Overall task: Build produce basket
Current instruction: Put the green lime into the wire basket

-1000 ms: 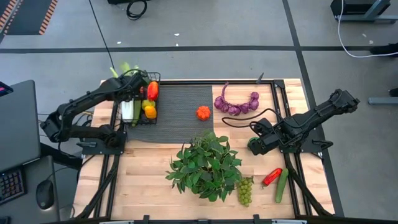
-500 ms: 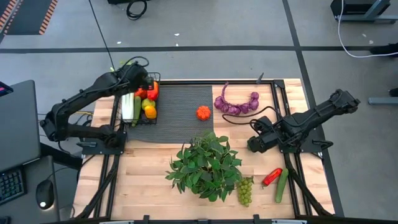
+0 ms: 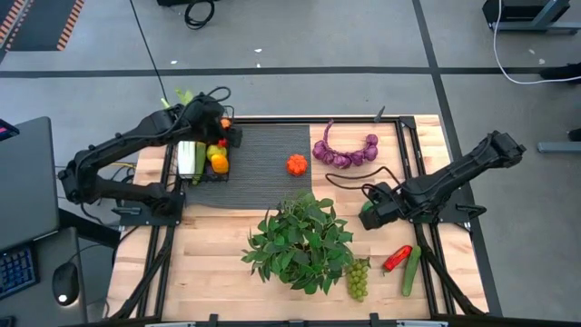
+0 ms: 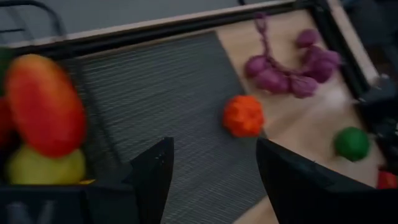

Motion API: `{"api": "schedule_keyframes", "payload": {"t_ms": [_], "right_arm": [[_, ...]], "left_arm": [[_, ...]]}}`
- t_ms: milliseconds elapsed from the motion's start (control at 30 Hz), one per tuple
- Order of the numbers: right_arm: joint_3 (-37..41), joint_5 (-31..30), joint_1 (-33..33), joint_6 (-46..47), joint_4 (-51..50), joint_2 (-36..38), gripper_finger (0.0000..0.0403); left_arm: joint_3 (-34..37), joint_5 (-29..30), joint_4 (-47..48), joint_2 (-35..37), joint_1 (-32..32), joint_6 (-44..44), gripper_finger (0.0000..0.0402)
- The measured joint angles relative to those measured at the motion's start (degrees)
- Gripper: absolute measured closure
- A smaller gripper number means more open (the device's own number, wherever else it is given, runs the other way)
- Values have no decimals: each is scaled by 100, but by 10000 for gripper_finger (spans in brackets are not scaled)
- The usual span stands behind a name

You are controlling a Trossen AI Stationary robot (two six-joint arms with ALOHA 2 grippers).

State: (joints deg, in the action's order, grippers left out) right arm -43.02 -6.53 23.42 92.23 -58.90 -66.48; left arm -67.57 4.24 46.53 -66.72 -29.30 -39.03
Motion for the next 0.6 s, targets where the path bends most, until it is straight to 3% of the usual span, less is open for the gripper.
{"api": "schedule_keyframes", "payload": {"t_ms": [100, 300, 433, 600], "right_arm": [[127, -55, 0, 169, 4, 0, 49], [380, -738, -66, 262, 64, 1, 30], [706, -637, -210, 236, 205, 2, 16], [996, -605, -313, 133, 820, 2, 8]], "left_arm": [[0, -5, -183, 0, 224, -16, 168], [0, -2, -515, 0, 743, -625, 164], [0, -13, -851, -2, 1091, -1299, 167], [0, 25, -1263, -2, 1326, -1354, 167]]}}
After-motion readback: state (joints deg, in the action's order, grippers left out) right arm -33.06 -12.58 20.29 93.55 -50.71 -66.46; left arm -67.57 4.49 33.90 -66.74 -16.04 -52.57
